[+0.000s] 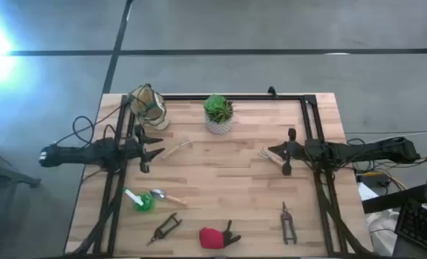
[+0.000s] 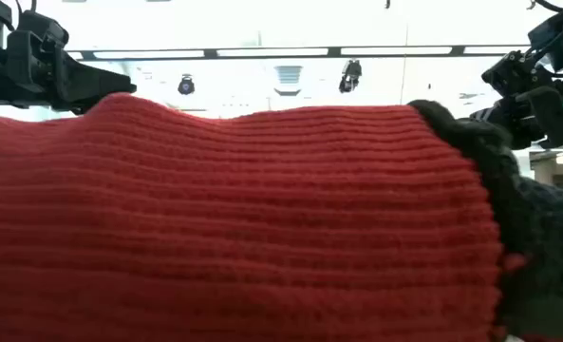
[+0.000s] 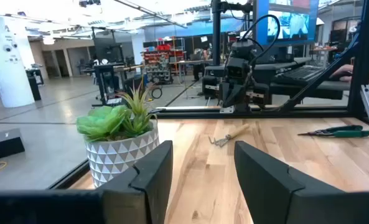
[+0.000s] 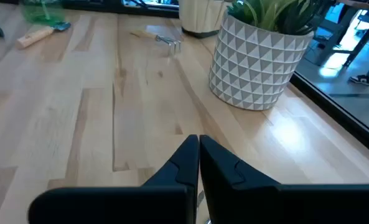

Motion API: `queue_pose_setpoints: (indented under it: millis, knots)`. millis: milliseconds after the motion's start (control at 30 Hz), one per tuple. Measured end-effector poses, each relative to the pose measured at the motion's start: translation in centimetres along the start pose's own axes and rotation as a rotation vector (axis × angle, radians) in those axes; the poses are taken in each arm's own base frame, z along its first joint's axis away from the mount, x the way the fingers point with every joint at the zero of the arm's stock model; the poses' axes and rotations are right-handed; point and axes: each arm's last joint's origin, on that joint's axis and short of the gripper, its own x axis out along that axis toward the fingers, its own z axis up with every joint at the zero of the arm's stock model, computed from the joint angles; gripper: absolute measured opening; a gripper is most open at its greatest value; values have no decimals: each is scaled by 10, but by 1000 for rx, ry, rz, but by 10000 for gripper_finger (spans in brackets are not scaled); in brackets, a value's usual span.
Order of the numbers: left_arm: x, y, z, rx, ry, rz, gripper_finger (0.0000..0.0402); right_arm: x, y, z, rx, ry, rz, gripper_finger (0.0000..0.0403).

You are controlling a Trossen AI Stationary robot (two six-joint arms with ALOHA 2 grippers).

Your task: Pick & Place Garden tools in Gardening bag

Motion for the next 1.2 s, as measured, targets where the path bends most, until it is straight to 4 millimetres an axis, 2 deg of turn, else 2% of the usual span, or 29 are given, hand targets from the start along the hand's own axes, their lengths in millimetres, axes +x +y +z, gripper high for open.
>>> queue_pose_setpoints:
  millis: [800,1200]
  knots:
    - [0,0,0,0,0,0,174,0,0,0,2,0,1,8]
    - [0,0,0,0,0,0,174,0,-2,1,-94,-3,-80,8]
